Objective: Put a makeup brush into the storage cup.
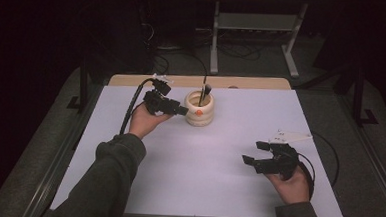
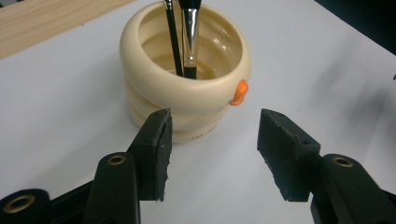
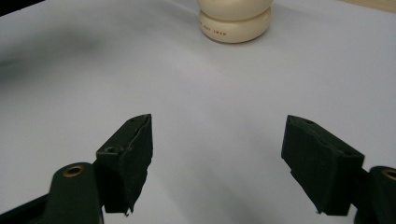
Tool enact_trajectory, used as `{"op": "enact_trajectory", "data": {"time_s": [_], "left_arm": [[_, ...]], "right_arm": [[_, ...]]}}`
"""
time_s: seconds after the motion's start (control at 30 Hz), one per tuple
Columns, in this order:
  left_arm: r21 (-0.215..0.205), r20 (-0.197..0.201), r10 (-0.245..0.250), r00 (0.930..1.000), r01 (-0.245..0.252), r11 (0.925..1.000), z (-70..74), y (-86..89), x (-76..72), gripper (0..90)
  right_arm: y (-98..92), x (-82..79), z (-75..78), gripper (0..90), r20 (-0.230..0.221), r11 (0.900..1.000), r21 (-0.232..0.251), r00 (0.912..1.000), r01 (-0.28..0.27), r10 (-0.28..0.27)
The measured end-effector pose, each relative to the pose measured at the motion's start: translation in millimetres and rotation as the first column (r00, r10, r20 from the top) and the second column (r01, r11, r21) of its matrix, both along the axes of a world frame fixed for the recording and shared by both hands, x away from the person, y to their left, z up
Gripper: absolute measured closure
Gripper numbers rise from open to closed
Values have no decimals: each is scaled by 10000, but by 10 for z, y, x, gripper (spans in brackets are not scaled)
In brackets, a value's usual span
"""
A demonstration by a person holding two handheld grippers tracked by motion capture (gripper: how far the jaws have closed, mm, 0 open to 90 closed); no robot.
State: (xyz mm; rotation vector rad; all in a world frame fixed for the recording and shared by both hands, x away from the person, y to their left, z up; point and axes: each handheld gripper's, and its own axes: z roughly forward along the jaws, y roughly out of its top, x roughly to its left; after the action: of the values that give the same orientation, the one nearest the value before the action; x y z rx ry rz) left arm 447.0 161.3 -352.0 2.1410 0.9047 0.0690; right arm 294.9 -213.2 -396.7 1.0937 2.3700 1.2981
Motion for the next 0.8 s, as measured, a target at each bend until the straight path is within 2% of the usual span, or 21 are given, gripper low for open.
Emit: {"op": "enact_trajectory", "data": {"time_s": [0.37, 0.5, 0.8], "left_arm": [[-153, 108, -6, 9999, 8, 9999, -34, 92, -134, 425], [-187, -29, -33, 10000, 32, 9998, -56, 117, -170, 424], [-353, 41, -32, 10000, 33, 9994, -76, 188, -279, 389]], "right_arm": [[3, 15, -7, 238, 24, 10000, -46, 10000, 52, -52], [-2, 18, -5, 235, 13, 9999, -36, 9999, 107, -107], [-9, 30, -13, 230, -44, 9998, -72, 9998, 188, -188]]}}
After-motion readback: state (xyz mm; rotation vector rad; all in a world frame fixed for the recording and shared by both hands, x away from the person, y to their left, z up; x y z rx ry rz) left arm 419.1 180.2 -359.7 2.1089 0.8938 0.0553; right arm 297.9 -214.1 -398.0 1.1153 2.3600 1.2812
